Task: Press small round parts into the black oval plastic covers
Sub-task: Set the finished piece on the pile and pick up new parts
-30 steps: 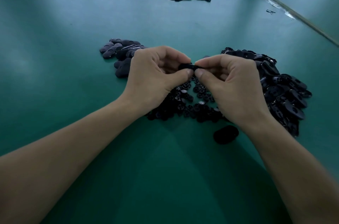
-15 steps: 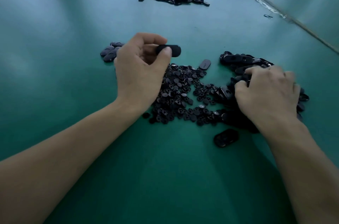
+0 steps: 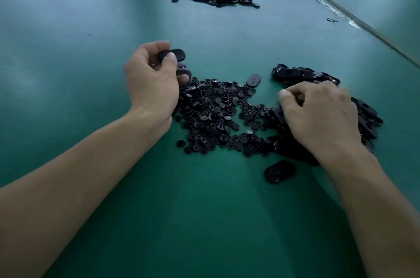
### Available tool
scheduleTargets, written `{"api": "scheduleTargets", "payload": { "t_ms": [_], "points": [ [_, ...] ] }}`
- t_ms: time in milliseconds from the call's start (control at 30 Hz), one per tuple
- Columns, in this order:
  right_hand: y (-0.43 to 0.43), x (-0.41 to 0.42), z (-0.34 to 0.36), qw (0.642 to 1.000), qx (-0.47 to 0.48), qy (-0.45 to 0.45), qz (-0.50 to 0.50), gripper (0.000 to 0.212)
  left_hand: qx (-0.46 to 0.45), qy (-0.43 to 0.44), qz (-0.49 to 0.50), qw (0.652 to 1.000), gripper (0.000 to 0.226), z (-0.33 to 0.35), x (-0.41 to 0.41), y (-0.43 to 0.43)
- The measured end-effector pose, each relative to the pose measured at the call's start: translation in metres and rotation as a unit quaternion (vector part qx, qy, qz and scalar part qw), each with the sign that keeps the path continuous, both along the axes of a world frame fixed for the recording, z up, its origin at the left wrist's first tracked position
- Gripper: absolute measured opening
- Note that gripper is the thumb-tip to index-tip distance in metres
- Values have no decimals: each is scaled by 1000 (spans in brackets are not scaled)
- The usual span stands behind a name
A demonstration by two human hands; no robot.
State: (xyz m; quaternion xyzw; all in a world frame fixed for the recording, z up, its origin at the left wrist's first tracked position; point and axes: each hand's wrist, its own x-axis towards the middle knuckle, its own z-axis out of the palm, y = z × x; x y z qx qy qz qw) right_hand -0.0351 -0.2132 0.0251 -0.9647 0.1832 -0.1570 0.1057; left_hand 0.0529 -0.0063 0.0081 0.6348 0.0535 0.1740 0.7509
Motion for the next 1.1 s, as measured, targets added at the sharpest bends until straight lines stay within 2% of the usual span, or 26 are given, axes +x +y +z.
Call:
{"api": "scheduleTargets", "payload": {
  "t_ms": [100, 300, 367, 467, 567, 667, 767, 933, 1100],
  "points": [
    [2, -1, 0, 1000, 12, 17, 18, 35, -19, 19, 21, 999, 20, 0, 4, 1],
    [-1, -1, -4, 997, 37, -61, 29, 21, 12, 35, 28, 999, 51, -4, 5, 4],
    [-3, 0, -5, 995, 40, -94, 23, 23, 37, 12, 27, 999, 46, -3, 3, 4],
    [-2, 3, -4, 986, 83, -142, 42, 23, 84, -45, 8, 995, 24, 0, -5, 1],
    [10, 4, -1, 965, 151, -173, 130, 17, 132, -103, -66, 984, 18, 2, -18, -5],
    [20, 5, -4, 934, 239, -173, 201, 10, 159, -118, -159, 967, 10, 0, -31, -14],
    [26, 5, -4, 907, 308, -160, 241, 11, 154, -104, -207, 961, 4, -2, -36, -20],
    [31, 5, -5, 888, 347, -155, 260, 16, 128, -114, -267, 948, 11, -3, -36, -18],
    [31, 4, -5, 897, 332, -164, 239, 11, 76, -103, -276, 952, 16, -3, -34, -17]
  ]
}}
